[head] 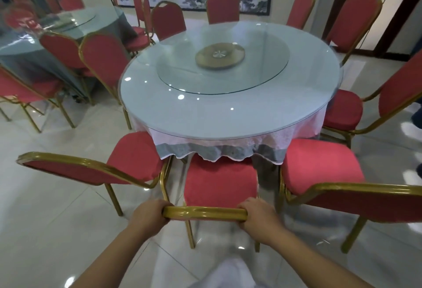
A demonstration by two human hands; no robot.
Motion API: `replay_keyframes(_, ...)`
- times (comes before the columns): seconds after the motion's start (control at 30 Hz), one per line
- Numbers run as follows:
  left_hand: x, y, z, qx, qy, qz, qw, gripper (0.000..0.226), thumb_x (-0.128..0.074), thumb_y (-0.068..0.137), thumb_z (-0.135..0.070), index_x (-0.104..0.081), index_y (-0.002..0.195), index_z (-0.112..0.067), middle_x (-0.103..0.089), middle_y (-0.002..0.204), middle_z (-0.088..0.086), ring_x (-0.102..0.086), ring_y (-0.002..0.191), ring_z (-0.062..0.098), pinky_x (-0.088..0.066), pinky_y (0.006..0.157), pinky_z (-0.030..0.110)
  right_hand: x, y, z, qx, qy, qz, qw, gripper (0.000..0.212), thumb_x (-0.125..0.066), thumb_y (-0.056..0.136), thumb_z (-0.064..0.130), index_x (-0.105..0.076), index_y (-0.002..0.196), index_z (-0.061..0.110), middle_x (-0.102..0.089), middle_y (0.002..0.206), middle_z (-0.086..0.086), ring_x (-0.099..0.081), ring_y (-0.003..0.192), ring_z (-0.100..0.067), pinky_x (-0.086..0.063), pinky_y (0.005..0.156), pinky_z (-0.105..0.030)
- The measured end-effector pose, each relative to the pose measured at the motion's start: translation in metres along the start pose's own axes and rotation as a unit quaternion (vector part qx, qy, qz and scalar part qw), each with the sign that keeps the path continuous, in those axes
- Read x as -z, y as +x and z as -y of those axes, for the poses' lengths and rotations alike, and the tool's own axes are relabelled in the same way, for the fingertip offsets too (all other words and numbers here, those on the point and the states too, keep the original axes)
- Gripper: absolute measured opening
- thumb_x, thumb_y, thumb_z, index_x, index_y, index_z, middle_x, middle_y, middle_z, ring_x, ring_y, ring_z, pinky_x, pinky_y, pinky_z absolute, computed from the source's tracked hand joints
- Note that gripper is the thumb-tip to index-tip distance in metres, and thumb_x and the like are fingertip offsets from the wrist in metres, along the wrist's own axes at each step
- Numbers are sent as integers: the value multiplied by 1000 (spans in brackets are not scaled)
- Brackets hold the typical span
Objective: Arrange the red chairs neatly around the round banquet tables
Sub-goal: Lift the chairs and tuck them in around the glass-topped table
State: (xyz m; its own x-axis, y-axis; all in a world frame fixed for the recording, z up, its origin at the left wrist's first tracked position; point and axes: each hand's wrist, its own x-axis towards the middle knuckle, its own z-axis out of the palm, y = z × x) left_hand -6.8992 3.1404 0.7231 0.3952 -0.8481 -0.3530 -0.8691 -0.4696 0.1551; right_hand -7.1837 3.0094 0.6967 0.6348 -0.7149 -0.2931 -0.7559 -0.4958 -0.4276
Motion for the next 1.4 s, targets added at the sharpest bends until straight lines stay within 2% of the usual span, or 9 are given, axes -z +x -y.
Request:
replay_keyframes(0.07,5,8,-2,1,-6,13,1000,16,-66,86,-23,-71,90,-37,-67,80,-15,-61,76,3,-52,71,25,5,8,1,-1,8,-2,1000,39,-45,73,45,-69,102,33,-62,101,8,-57,100,-22,-49,87,-38)
replay_keyframes(0.23,24,38,-4,15,-9,19,1000,18,-70,86,-22,-63,85,-39,-67,85,-11,-64,83,11,-54,75,31,22,37,9,-23,32,4,999,24,-61,79,36,-67,102,35,-64,101,8,-59,102,-25,-49,88,-40)
replay_keyframes(0.43,12,38,-1,37,-33,-2,999,24,-69,85,-24,-69,103,-40,-67,89,-14,-63,84,6,-56,77,34,15,35,4,-12,29,-14,999,19,-56,81,32,-67,97,31,-66,96,7,-62,96,-26,-47,82,-39)
replay_keyframes(0.6,17,26,-12,44,-17,13,999,31,-55,88,-10,-64,86,-39,-65,79,-10,-62,75,8,-50,64,25,11,31,0,-13,26,-11,1000,15,-55,81,38,-65,88,30,-64,90,8,-62,91,-22,-42,79,-37)
replay_keyframes(0.8,-1,-2,-9,60,-18,-28,998,42,-50,87,-8,-70,107,-39,-64,83,-16,-58,73,4,-44,57,18,3,26,2,-23,3,-22,1000,16,-52,77,40,-65,83,34,-64,85,9,-60,90,-21,-40,75,-34)
replay_keyframes(1.07,25,34,38,60,-46,-33,997,31,-54,87,-11,-68,93,-37,-64,85,-13,-60,76,6,-50,62,26,-2,49,58,-49,30,-33,998,5,-56,80,33,-61,79,33,-55,84,11,-52,95,-20,-37,78,-35)
replay_keyframes(1.17,37,43,53,37,-41,-10,998,28,-54,84,-12,-65,86,-38,-63,83,-13,-60,77,7,-54,67,32,-6,55,75,-71,25,-29,997,9,-56,77,32,-64,82,30,-56,84,11,-51,94,-21,-39,77,-35)
replay_keyframes(1.3,34,37,57,-1,-62,-17,998,30,-53,86,-10,-69,93,-33,-62,82,-12,-59,77,10,-47,63,28,-9,49,77,-99,40,-17,994,9,-57,71,33,-54,63,32,-55,77,11,-54,85,-19,-41,72,-34)
replay_keyframes(1.4,35,35,69,-19,-71,2,997,36,-49,83,-5,-68,92,-34,-58,78,-13,-58,79,13,-48,67,31,-7,45,85,-118,49,-10,992,4,-63,75,34,-62,72,31,-60,81,10,-59,88,-20,-45,78,-36)
